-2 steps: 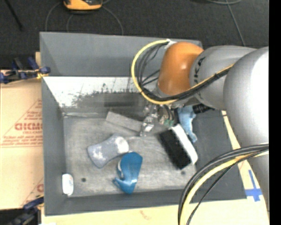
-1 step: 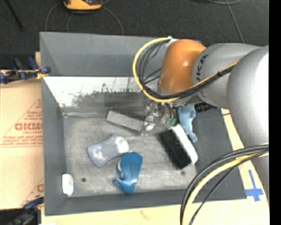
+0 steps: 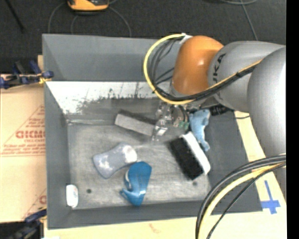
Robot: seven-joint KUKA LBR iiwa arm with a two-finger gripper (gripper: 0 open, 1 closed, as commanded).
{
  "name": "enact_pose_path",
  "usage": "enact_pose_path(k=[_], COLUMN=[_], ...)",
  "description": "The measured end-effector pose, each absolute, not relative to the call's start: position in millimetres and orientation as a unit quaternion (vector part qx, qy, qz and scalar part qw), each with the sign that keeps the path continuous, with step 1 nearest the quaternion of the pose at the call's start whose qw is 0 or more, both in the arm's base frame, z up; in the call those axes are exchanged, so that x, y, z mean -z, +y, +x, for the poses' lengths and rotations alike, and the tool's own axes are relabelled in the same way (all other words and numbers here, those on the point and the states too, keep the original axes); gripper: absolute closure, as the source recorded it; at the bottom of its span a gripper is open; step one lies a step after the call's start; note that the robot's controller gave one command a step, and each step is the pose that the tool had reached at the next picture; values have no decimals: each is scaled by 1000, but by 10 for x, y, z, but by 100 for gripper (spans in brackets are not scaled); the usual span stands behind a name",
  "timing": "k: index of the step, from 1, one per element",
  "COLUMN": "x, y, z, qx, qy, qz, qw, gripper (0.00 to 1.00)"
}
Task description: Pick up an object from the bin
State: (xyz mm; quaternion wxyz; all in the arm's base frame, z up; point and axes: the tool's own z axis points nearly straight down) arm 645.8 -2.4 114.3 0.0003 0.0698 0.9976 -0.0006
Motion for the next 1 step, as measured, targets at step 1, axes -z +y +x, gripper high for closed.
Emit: enact_pose_path(k=[1], x=[-1290], y=[-25], z=[6473], qx=[0], qy=[998], qz=[70], qw=[3], gripper=[100])
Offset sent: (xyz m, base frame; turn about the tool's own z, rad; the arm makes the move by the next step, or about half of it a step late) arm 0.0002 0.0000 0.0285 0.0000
